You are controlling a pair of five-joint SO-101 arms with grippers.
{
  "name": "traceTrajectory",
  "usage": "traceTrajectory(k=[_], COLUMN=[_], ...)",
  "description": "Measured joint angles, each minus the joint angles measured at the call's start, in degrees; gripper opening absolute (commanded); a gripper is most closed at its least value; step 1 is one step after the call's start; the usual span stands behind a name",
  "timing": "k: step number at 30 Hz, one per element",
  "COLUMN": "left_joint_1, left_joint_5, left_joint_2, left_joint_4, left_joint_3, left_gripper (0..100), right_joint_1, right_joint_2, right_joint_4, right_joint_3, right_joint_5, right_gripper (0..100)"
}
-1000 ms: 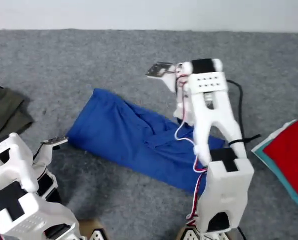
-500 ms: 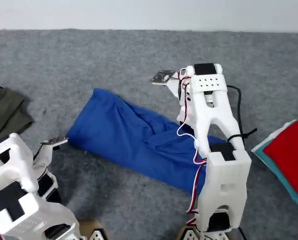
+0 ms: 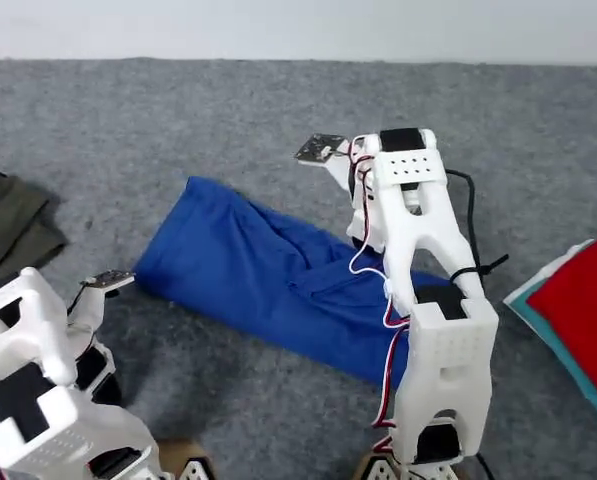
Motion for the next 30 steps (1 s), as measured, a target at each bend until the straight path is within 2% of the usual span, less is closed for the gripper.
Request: traceTrajectory(k=[10, 17, 20, 25, 30], left_joint_1=[0.0, 0.0, 0.0, 0.0, 0.0], left_joint_5=[0.0, 0.0, 0.0, 0.0, 0.0], left_joint_2=[0.0, 0.0, 0.0, 0.0, 0.0], left_joint_4=[0.0, 0.0, 0.0, 0.0, 0.0], left_joint_3=[0.0, 0.0, 0.0, 0.0, 0.0], left_gripper=[1, 1, 1, 1, 1], right_joint_1=[1.1, 3.1, 3.1, 1.1, 0.8], right_joint_2=[2.7, 2.7, 2.7, 2.7, 2.7], right_joint_4=[3.5, 1.7, 0.5, 0.1, -0.9], right_joint_3=[0.0, 0.0, 0.0, 0.0, 0.0], right_joint_5=[-1.8, -18.3, -21.8, -22.4, -22.5], right_gripper=[23.9, 24.6, 19.8, 4.9, 4.5])
